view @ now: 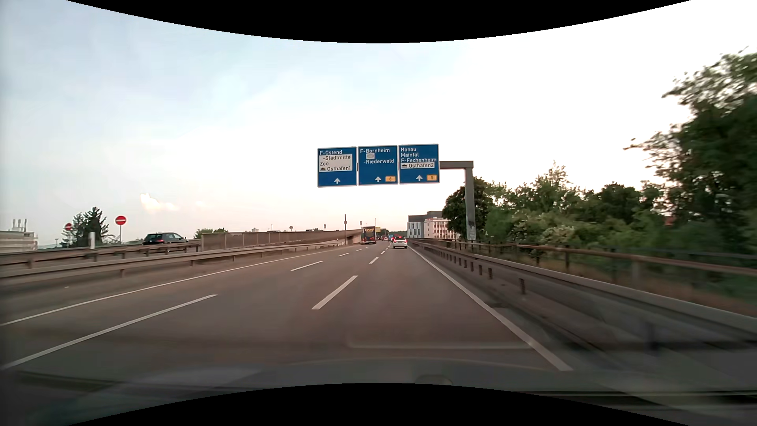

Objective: Follow the waypoints while adhering to traffic rules and regulations

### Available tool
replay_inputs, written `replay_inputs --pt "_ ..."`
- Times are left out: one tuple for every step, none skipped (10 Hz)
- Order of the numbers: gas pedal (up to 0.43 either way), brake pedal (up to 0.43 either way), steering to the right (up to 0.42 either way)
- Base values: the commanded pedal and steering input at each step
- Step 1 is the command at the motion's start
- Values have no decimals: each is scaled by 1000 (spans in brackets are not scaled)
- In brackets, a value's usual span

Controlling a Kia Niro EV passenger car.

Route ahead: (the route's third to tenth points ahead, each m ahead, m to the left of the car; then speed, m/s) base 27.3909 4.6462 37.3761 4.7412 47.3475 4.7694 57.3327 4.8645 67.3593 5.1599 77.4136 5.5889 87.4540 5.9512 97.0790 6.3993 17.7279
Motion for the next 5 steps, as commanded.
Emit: replay_inputs --pt "0 98 -5" --pt "0 104 -5" --pt "0 104 -5" --pt "0 110 -5" --pt "0 116 -5"
